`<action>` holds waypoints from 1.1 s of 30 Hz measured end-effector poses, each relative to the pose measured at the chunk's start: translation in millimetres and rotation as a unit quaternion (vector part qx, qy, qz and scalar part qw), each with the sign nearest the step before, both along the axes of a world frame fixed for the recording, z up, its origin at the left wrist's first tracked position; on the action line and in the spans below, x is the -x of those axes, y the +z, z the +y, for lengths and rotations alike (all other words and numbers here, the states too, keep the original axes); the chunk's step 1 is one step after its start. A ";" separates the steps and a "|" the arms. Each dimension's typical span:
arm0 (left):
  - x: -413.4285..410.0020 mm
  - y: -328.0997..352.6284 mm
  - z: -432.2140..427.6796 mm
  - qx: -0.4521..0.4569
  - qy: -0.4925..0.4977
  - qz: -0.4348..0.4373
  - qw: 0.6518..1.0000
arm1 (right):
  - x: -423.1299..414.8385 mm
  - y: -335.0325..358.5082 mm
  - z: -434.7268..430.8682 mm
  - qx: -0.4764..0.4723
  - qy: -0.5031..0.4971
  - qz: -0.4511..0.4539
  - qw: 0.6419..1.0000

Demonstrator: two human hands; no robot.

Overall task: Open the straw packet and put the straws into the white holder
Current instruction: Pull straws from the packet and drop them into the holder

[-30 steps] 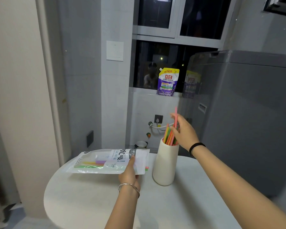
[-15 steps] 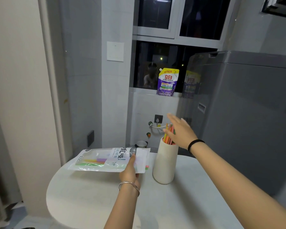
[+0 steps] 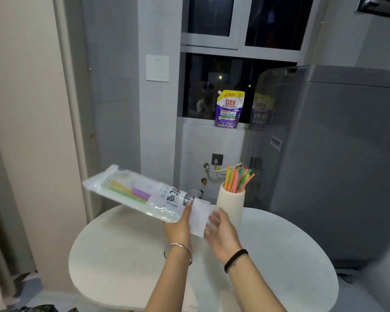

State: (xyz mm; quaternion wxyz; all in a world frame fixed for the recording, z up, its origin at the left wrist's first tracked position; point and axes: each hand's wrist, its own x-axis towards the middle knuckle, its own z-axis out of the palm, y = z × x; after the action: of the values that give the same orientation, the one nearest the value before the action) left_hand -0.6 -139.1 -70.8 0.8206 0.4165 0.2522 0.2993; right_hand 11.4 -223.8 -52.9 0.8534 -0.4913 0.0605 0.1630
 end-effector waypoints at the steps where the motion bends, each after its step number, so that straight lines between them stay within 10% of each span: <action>1: -1.1 0.6 -0.9 -0.052 0.005 0.008 0.999 | 1.7 -6.5 2.3 -0.056 0.041 0.063 0.996; 9: 1.9 0.0 0.0 -0.287 -0.030 0.024 0.957 | 9.1 -26.3 8.3 -0.125 0.061 0.070 0.988; 17: 6.4 -2.6 18.8 -0.088 0.013 0.012 0.996 | 16.2 -30.8 6.8 0.213 0.002 -0.108 0.971; 26: 21.2 -5.1 31.3 0.200 -0.058 -0.048 0.977 | 3.4 -11.7 -13.6 0.178 -0.100 -0.213 0.955; 33: 16.1 -6.3 26.2 0.225 -0.039 -0.043 0.973 | -1.0 -4.8 -23.6 0.104 -0.164 -0.154 0.969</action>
State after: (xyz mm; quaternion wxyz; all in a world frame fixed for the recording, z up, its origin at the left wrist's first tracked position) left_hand -16.6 -112.9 -77.2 0.9145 0.2172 0.2608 0.2201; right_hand 12.4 -247.5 -57.6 0.8119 -0.5798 0.0244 -0.0636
